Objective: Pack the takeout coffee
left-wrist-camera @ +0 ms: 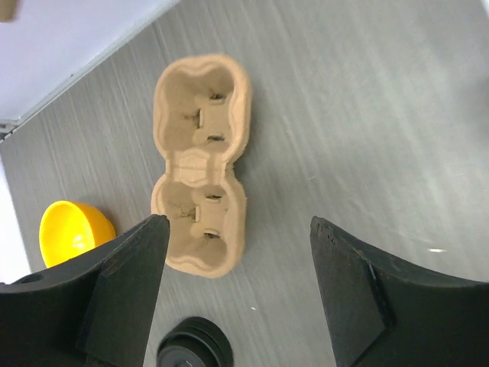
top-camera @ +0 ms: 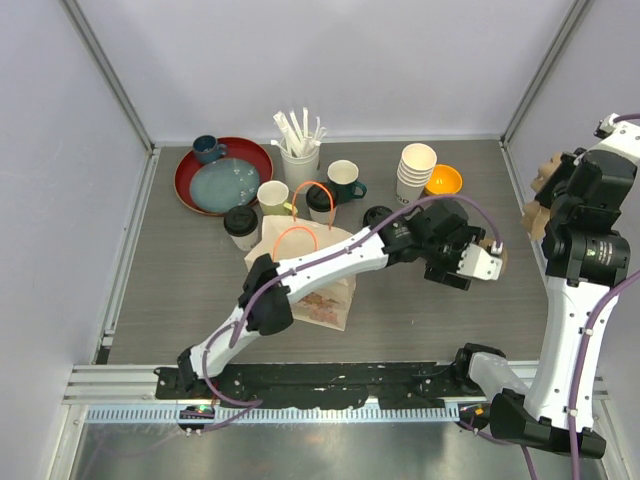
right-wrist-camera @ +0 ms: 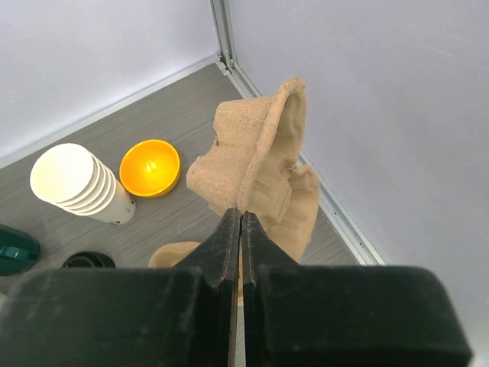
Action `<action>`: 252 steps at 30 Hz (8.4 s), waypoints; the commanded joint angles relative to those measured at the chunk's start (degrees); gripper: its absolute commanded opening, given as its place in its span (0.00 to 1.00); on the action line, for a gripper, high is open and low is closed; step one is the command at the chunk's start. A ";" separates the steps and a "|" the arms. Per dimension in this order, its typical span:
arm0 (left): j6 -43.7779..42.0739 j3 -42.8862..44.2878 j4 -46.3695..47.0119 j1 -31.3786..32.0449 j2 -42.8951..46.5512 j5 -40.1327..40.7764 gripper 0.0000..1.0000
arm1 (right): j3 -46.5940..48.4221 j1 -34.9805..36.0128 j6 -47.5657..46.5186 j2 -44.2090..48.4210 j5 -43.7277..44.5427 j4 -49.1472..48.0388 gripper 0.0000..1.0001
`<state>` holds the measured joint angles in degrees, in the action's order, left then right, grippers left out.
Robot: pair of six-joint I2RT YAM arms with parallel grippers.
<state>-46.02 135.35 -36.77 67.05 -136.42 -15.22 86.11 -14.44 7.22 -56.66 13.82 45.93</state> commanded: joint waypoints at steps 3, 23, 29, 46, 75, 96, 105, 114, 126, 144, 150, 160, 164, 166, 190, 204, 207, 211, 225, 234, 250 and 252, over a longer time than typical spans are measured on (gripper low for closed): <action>11.65 5.10 -14.45 1.16 13.80 -7.80 0.79 | 2.14 -0.07 -0.20 -0.20 -2.83 1.09 0.01; 30.38 -10.88 -33.64 -27.56 48.34 2.22 0.82 | -14.82 36.92 14.30 -2.56 3.04 10.05 0.01; 30.11 -21.78 -29.15 -42.68 55.11 -3.48 0.85 | -17.02 51.08 20.63 -9.68 13.77 15.24 0.01; 29.32 -33.05 -25.10 -51.58 57.06 -9.55 0.85 | -21.50 62.60 25.20 -19.63 8.41 5.40 0.35; 21.24 -34.89 -25.45 -51.58 55.82 -14.83 0.83 | -39.78 73.06 64.40 -14.79 13.07 7.25 0.79; 18.16 -37.18 -26.95 -51.58 58.29 -15.45 0.83 | -44.09 67.44 60.55 -19.80 13.60 -0.75 0.55; 16.58 -34.89 -31.42 -51.58 57.76 -18.61 0.83 | -43.92 64.89 54.66 -15.50 14.03 -0.67 0.43; 15.43 -30.41 -36.79 -51.58 53.63 -20.02 0.84 | -34.70 64.80 46.40 -9.44 19.13 6.44 0.40; 15.17 -30.41 -34.33 -50.61 52.66 -22.83 0.84 | -20.90 64.27 38.31 0.50 28.62 10.40 0.40; -1.10 -24.70 -43.12 -42.52 40.00 -24.24 0.56 | 6.25 64.18 15.04 -1.60 28.47 2.76 0.43; 14.77 -27.84 -38.29 -42.44 43.78 -18.19 0.00 | 15.56 64.18 10.18 -8.01 14.41 1.62 0.42; 33.71 -40.68 -27.92 -41.65 54.50 -13.17 0.00 | 16.82 64.45 11.50 -17.25 -10.65 -8.04 0.42; 36.44 -44.02 -26.33 -40.68 57.40 -12.73 0.00 | 12.87 64.71 13.78 -17.87 -15.64 -14.28 0.41; 36.96 -44.73 -26.07 -40.59 58.02 -12.90 0.00 | 10.93 65.06 15.53 -18.22 -18.21 -17.18 0.41; 35.56 -47.37 -23.88 -40.59 60.57 -12.73 0.00 | -2.00 66.99 18.09 -19.44 -4.95 0.20 0.40; 41.36 -49.21 -17.90 -40.50 61.01 -14.57 0.00 | 2.31 78.41 19.32 -34.82 8.23 8.91 0.44; 42.94 -50.01 -16.84 -40.42 60.92 -14.49 0.00 | 2.58 80.88 20.37 -37.46 9.20 9.62 0.44; 45.67 -50.80 -14.65 -40.42 60.83 -10.02 0.00 | 1.70 83.95 21.87 -38.26 14.82 10.58 0.46; 52.52 -51.40 -13.85 -40.50 62.50 -10.07 0.00 | -6.48 80.81 25.03 -40.45 3.05 6.98 0.47; 54.02 -53.53 -12.18 -40.50 62.86 -14.39 0.00 | -5.95 78.77 23.10 -48.09 -0.46 1.80 0.53; 48.13 -52.82 -14.55 -40.42 62.86 -12.99 0.00 | -4.64 78.33 22.40 -43.19 -0.99 -0.31 0.82; 46.47 -52.91 -15.34 -40.50 62.77 -12.20 0.00 | -4.02 78.42 21.69 -40.46 -1.69 -1.10 0.87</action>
<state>3.64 81.10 -52.10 25.87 -75.33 -24.60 77.78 63.55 31.07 -102.96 12.53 46.94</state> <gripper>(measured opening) 0.034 0.841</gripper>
